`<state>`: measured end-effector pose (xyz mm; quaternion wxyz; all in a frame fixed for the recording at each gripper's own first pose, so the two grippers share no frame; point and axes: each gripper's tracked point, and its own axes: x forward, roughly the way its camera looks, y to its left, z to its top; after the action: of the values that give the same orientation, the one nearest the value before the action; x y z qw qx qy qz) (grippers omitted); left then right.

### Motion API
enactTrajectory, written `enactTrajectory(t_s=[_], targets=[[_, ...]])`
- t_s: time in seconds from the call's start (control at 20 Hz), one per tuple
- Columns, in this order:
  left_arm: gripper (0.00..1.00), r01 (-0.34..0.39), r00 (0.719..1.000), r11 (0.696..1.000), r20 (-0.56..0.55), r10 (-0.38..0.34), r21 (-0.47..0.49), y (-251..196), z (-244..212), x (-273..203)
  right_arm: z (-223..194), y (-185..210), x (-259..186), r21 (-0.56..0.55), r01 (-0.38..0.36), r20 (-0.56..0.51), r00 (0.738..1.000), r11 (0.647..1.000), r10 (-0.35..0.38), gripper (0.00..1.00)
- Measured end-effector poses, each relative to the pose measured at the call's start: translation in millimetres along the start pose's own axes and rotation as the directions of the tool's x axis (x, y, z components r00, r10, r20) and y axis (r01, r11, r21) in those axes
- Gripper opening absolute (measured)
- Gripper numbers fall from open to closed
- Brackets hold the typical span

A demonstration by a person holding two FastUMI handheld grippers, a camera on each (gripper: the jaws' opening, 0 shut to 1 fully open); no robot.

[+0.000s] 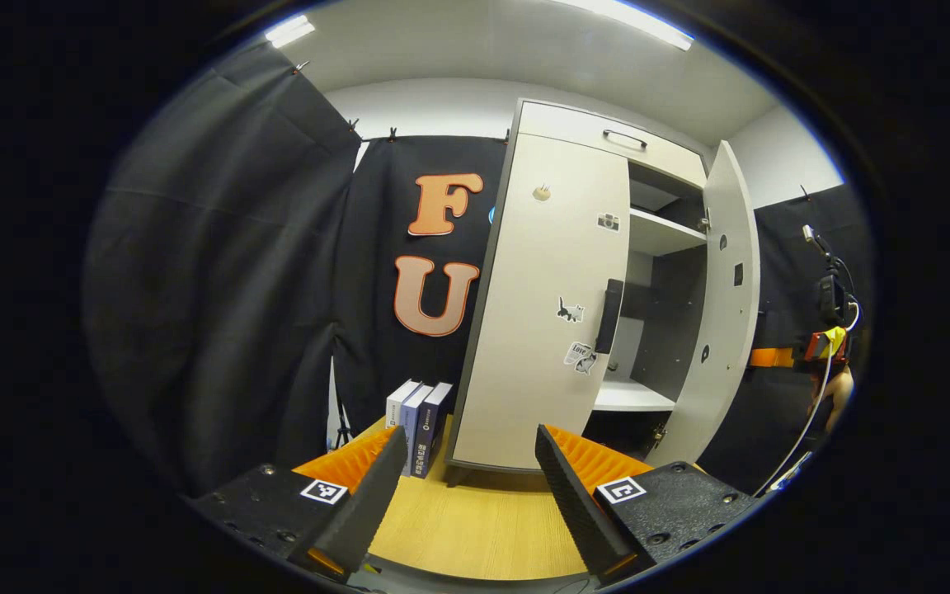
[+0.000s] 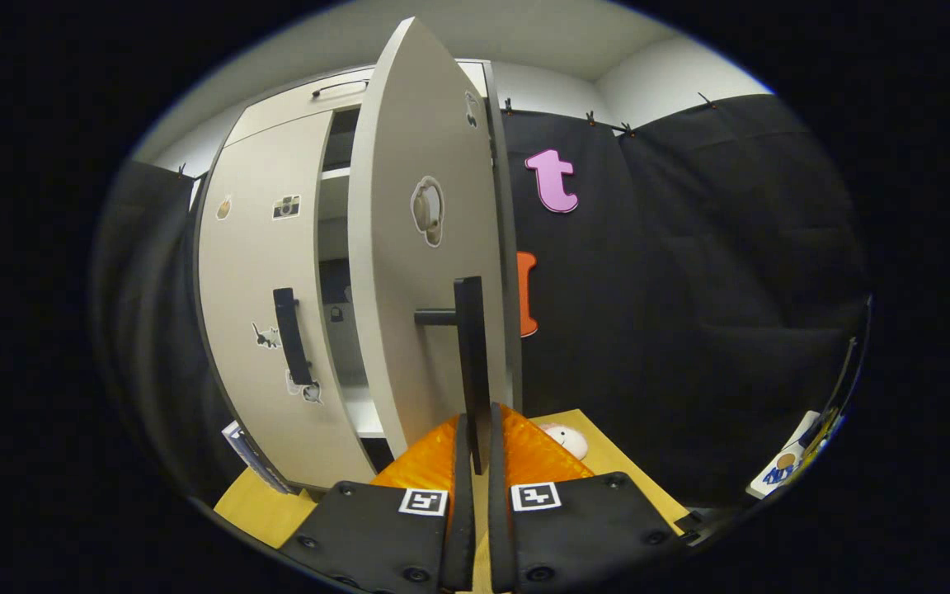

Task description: Open the right door of the double-door shoe cabinet with the right hand, and open the left door with the left hand.

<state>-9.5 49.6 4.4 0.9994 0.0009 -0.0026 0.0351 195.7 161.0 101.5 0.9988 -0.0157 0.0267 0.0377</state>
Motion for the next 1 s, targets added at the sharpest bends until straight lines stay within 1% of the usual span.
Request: enactTrajectory(t_s=[0.1,0.15,0.2,0.25,0.3,0.4,0.45,0.65,0.7,0.75,0.85,1.0], targets=[[0.95,0.011,1.0,1.0,-0.009,-0.011,0.009,-7.3,-2.3,6.7,-0.8,-10.4,0.5,-0.008,0.026,-0.004,1.0,1.0,-0.026,0.15],[0.95,0.015,1.0,1.0,-0.013,-0.015,0.014,-10.5,-3.7,9.8,-0.6,-10.0,-2.1,-0.001,0.012,-0.001,1.0,1.0,-0.012,0.15],[0.95,0.019,1.0,1.0,-0.017,-0.019,0.016,-14.3,-4.7,12.8,0.6,-14.6,19.3,0.029,0.025,-0.003,1.0,0.999,-0.025,0.15],[0.95,0.023,1.0,1.0,-0.02,-0.023,0.016,-18.5,-5.4,17.5,-2.1,-19.1,8.4,0.032,0.046,-0.005,0.999,0.998,-0.045,0.07],[0.95,0.026,0.999,1.0,-0.022,-0.026,0.017,-22.8,-4.3,21.5,-1.9,-23.0,0.7,0.023,0.066,-0.005,0.998,0.998,-0.066,0.07],[0.95,0.033,0.999,0.999,-0.018,-0.032,0.023,-32.7,-0.4,29.1,-0.1,-34.4,2.7,0.005,0.1,-0.001,0.995,0.995,-0.1,0.07],[0.95,0.035,0.999,0.999,-0.009,-0.035,0.025,-38.1,2.2,33.9,1.1,-38.9,2.4,0.013,0.107,0.001,0.994,0.994,-0.107,0.07],[0.95,0.049,0.999,0.998,-0.021,-0.048,0.038,-68.6,3.4,57.4,0.5,-38.9,5.7,0.043,0.087,-0.001,0.996,0.995,-0.087,0.07],[0.92,0.055,0.998,0.997,-0.019,-0.054,0.046,-78.5,5.7,62.8,0.3,-40.8,5.0,0.039,0.09,0.0,0.996,0.995,-0.09,0.07],[0.95,0.062,0.998,0.997,-0.015,-0.061,0.055,-88.4,8.5,67.9,1.2,-45.4,5.1,0.032,0.094,0.002,0.996,0.995,-0.095,0.07],[0.95,0.073,0.997,0.995,-0.014,-0.072,0.072,-109.1,11.2,81.5,0.4,-41.3,2.7,0.058,0.052,-0.007,0.999,0.997,-0.051,0.07],[0.95,0.091,0.996,0.993,-0.003,-0.091,0.071,-143.2,21.0,102.9,2.5,-47.8,2.9,0.071,0.051,0.009,0.999,0.996,-0.052,0.07]])
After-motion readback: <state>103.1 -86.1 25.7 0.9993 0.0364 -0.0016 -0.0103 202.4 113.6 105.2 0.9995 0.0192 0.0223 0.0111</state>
